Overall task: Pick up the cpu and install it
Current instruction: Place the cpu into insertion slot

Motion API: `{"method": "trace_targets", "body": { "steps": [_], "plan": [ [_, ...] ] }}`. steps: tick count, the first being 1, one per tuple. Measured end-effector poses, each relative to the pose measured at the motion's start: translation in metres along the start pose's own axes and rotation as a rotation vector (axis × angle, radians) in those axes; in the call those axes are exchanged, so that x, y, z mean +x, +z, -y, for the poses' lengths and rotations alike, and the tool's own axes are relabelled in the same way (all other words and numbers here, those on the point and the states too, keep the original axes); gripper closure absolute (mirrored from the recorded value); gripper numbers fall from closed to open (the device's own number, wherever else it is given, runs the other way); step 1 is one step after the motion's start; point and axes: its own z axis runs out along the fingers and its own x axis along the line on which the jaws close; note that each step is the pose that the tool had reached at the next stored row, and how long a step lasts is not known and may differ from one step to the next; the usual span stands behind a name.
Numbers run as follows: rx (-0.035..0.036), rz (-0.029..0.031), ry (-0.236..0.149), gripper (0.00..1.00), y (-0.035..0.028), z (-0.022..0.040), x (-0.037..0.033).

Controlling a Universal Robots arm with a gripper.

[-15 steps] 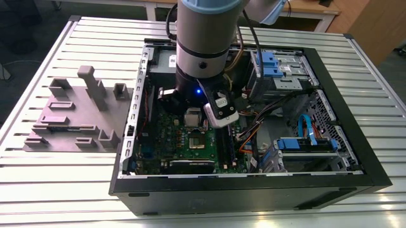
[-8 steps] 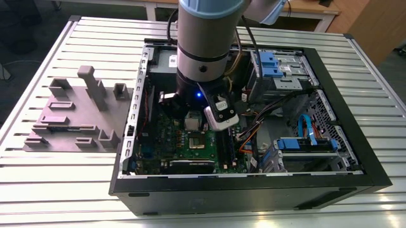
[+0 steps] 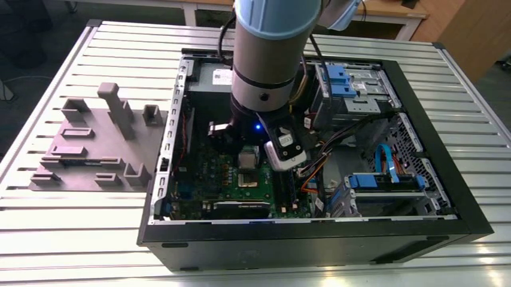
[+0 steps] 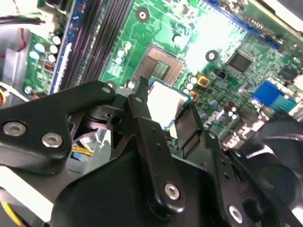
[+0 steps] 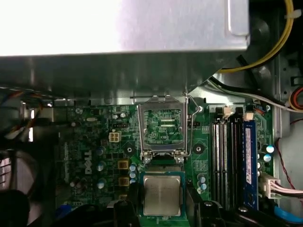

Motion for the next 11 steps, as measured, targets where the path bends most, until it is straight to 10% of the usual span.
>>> {"method": "trace_targets", "body": {
  "steps": [11],
  "plan": [
    [0.0001,0.0000,-0.001,0.53,0.0198,0.0011,-0.0027]
  ]
}}
